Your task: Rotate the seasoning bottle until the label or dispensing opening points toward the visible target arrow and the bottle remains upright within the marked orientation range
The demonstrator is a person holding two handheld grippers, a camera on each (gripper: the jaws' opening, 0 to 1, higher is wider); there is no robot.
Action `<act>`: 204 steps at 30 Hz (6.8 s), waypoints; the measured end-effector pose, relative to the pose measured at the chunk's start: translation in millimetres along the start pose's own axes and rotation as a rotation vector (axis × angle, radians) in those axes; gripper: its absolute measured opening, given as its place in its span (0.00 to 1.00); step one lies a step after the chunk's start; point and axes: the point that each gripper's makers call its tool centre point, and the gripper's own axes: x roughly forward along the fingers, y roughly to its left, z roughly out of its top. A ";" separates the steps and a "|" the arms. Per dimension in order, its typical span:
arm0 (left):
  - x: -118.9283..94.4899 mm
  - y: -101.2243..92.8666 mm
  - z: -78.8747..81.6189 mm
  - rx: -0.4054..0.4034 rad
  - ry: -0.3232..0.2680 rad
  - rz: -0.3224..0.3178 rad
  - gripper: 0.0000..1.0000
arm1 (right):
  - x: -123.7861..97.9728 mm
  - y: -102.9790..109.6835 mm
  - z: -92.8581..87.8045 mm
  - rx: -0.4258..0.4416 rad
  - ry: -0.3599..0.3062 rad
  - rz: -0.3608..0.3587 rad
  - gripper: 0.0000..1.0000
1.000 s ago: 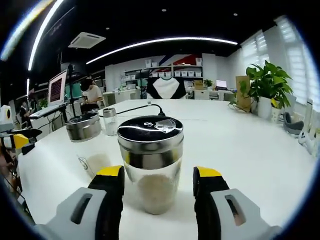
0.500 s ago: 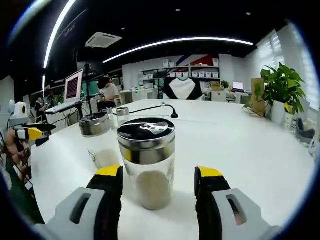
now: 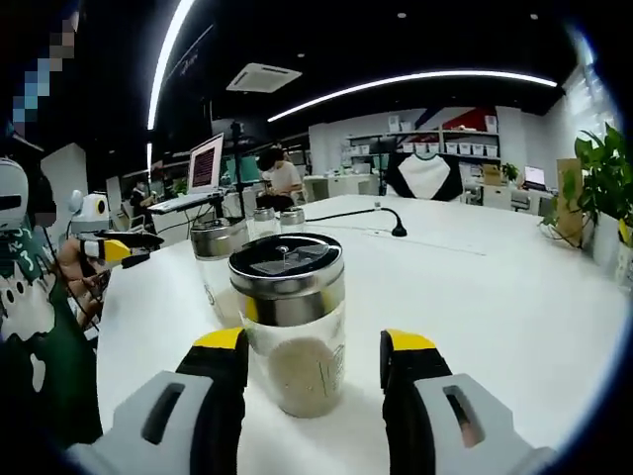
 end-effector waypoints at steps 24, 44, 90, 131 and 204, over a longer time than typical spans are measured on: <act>1.2 4.7 7.5 0.018 -0.008 0.046 0.95 | 21.8 14.5 -1.6 -0.060 0.043 0.145 0.48; 5.4 -20.2 -6.0 -0.041 0.008 -0.085 0.95 | 24.1 13.1 -2.5 -0.092 0.000 0.164 0.44; 17.9 -31.7 -15.7 0.016 0.049 -0.122 0.95 | 23.6 6.7 -4.0 -0.045 -0.013 -0.067 0.44; 13.5 -28.2 -27.6 0.045 0.055 -0.095 0.94 | 19.1 -11.7 -6.7 0.094 0.008 -0.433 0.43; 7.7 -36.3 -21.9 0.049 0.047 -0.112 0.94 | 12.1 -3.0 2.3 -0.024 -0.002 -0.182 0.56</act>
